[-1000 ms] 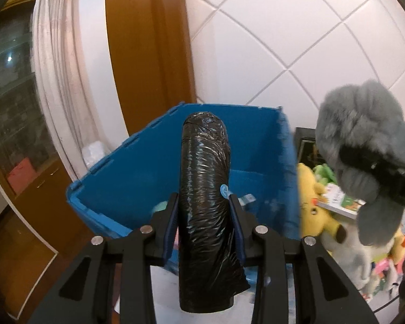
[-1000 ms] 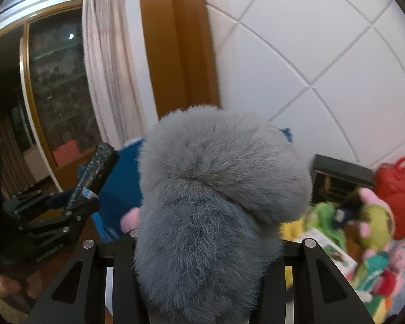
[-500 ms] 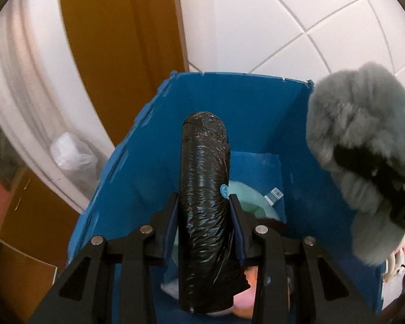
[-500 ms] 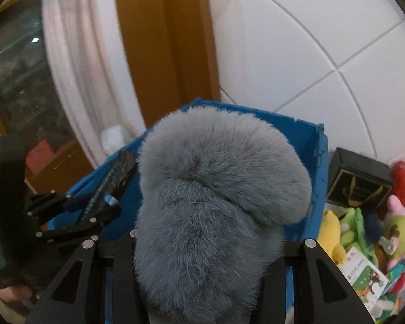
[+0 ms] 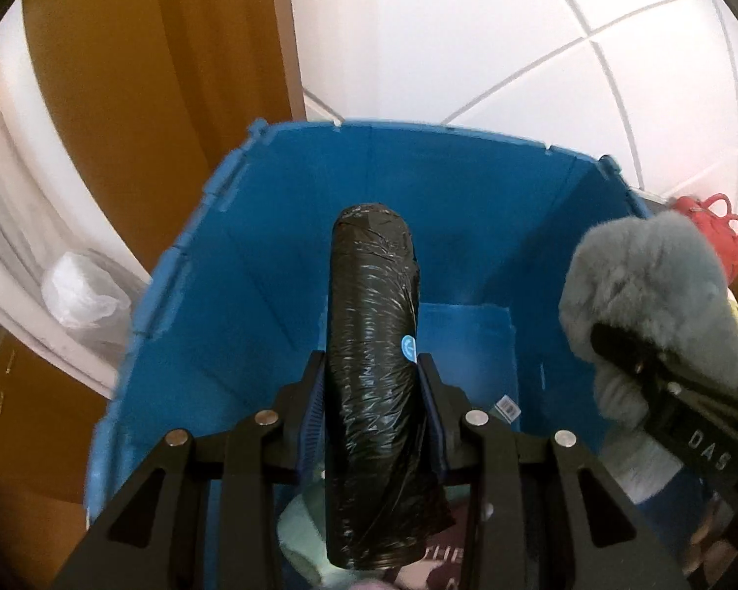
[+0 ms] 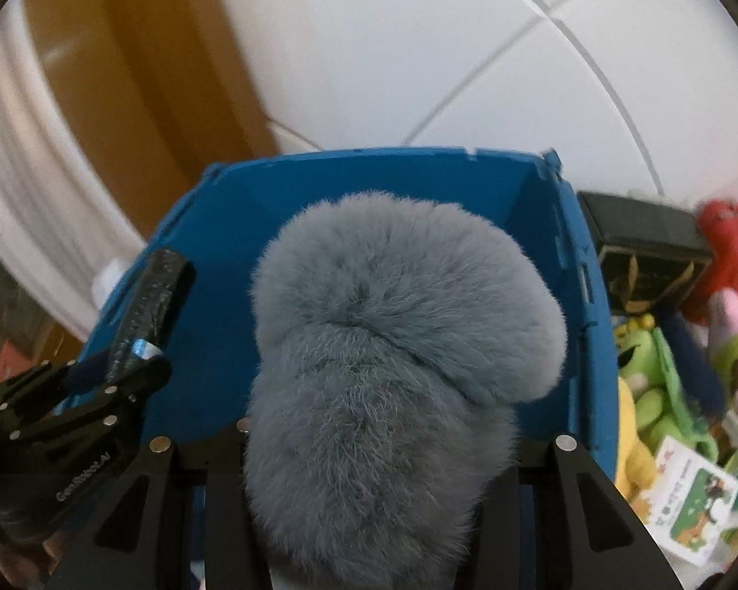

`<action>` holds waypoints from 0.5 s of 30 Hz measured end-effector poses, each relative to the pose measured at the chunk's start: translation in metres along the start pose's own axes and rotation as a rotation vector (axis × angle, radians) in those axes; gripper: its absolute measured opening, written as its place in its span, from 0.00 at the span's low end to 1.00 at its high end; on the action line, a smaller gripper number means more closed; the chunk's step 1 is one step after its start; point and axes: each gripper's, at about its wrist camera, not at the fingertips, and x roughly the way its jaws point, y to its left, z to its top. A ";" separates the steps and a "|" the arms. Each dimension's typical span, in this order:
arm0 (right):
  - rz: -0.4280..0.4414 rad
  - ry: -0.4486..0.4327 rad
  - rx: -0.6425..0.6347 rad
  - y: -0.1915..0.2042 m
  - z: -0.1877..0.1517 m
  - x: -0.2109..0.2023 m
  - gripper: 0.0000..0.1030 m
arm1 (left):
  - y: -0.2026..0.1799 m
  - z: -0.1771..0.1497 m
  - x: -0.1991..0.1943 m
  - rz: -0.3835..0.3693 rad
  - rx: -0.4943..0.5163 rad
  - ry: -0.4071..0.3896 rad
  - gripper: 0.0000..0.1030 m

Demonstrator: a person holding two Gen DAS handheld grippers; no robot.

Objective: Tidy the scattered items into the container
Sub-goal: 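Lower both items into the blue crate and open both tools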

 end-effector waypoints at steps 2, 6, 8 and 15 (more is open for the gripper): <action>-0.020 0.017 0.006 -0.006 -0.002 0.017 0.41 | 0.001 0.001 0.017 -0.005 -0.004 0.028 0.34; -0.059 0.068 0.003 -0.012 -0.004 0.047 0.46 | 0.001 0.005 0.044 0.012 0.001 0.052 0.49; -0.089 0.070 -0.010 -0.015 -0.001 0.055 0.53 | 0.001 0.000 0.046 0.026 0.005 0.048 0.70; -0.120 0.047 -0.081 -0.005 -0.001 0.056 0.87 | 0.006 -0.009 0.064 0.063 0.005 0.080 0.80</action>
